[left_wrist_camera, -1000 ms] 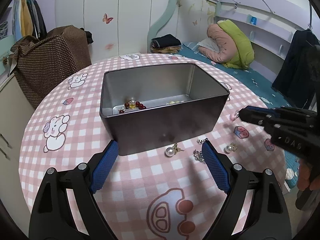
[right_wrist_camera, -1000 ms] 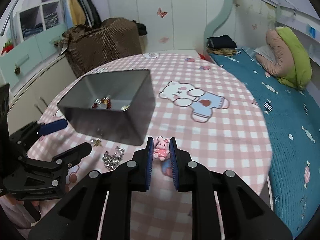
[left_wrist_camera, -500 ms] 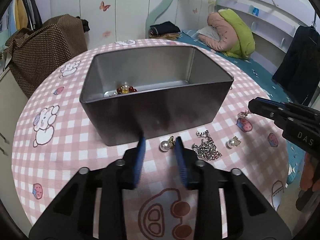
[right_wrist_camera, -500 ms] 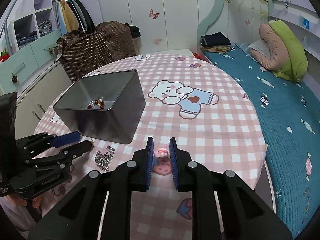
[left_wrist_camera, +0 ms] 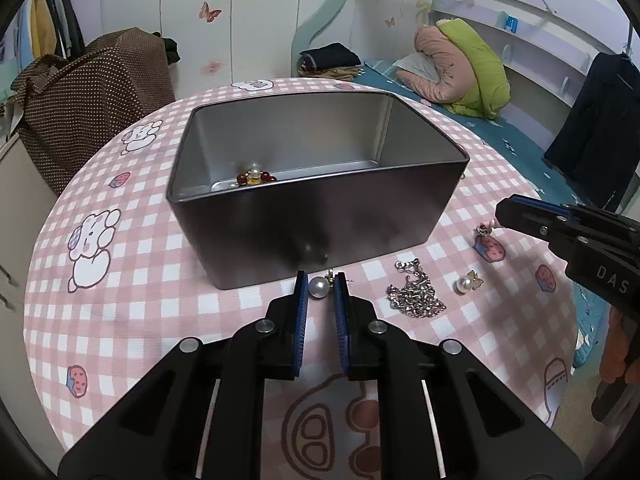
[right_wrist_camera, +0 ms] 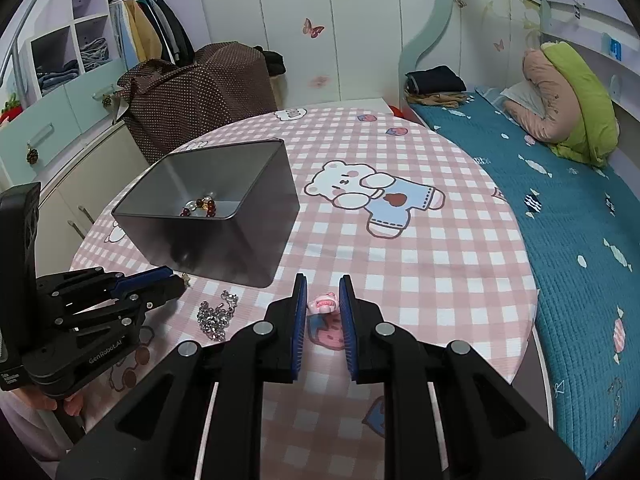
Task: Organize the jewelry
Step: 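Grasp a pearl earring with the left gripper and lift it, then drop the bunny charm and pearl earring into the grey box with both grippers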
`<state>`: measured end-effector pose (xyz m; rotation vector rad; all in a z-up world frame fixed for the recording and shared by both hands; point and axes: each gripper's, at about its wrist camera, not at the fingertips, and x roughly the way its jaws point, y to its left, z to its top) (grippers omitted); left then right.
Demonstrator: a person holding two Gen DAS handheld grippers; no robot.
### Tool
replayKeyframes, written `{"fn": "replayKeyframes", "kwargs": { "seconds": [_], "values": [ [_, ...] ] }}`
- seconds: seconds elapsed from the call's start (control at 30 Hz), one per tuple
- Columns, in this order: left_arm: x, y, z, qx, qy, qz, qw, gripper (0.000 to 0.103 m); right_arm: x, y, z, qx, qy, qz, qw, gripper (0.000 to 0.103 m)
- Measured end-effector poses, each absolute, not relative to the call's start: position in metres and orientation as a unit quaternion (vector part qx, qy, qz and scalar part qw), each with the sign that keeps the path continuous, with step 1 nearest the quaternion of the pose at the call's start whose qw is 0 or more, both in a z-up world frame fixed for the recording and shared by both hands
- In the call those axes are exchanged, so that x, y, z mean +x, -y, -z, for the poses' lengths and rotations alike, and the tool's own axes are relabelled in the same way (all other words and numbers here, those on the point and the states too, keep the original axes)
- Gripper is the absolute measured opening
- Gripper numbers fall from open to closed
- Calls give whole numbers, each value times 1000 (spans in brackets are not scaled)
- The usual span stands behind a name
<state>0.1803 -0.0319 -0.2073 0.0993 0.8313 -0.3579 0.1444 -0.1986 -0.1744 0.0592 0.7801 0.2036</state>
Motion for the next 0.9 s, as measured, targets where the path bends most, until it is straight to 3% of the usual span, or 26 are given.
{"fn": "replayKeyframes", "kwargs": {
  "seconds": [0.9],
  "values": [
    [152, 1, 136, 37, -309, 158, 937, 14, 138, 162, 117, -5, -307, -123, 944, 16]
  ]
}}
